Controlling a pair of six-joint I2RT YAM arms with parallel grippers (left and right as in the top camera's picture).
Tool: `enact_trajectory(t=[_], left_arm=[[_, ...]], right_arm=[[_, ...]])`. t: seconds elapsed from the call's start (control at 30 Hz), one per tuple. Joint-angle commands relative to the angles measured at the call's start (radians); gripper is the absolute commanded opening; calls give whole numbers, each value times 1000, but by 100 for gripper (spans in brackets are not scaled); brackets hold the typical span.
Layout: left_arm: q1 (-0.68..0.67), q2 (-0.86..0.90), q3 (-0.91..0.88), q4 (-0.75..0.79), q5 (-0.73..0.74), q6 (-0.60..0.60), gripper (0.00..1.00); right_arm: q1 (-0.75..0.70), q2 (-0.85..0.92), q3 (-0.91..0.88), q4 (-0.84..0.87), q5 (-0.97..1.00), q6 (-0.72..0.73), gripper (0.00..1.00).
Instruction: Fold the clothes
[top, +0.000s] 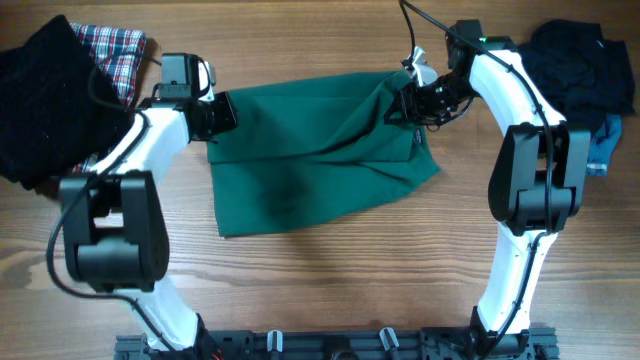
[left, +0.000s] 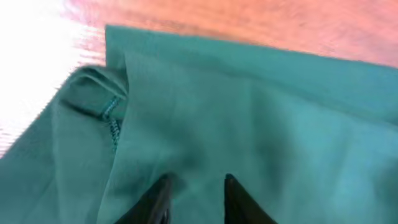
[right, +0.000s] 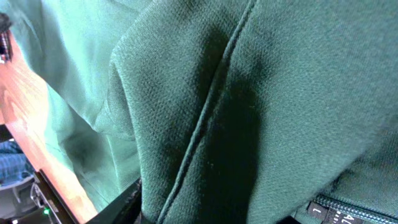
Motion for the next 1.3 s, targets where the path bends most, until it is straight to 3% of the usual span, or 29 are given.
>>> enact_trajectory(t=[0.0, 0.07, 0.2, 0.53, 0.77, 0.93, 0.97, 1.0, 1.03, 1.13, 1.27], left_arm=[[-2, 77, 12, 21, -9, 4, 10], [-2, 95, 12, 21, -9, 4, 4], [-2, 129, 12, 21, -9, 4, 4], [-2, 191, 12, 18, -5, 3, 4], [-8, 191, 12, 12, -5, 3, 4], [-23, 191, 12, 5, -5, 4, 4], [-23, 191, 12, 5, -5, 4, 4], [-23, 191, 12, 2, -6, 4, 4], [-22, 191, 12, 2, -6, 4, 4], [-18, 181, 13, -13, -6, 25, 4], [-7, 111, 13, -49, -6, 31, 4]], right_arm=[[4, -7, -2, 4, -10, -3, 36], [4, -7, -2, 3, -4, -3, 27], [4, -7, -2, 6, -4, -2, 4], [-64, -8, 19, 136, 62, 19, 4], [-72, -8, 19, 272, 166, -106, 4], [-72, -8, 18, 277, 258, -136, 4], [-72, -8, 18, 263, 274, -134, 16], [-72, -8, 19, 233, 286, -124, 80], [-72, -8, 19, 217, 286, -106, 94], [-72, -19, 26, 182, 285, -93, 99], [-77, -69, 67, 132, 284, -52, 99]])
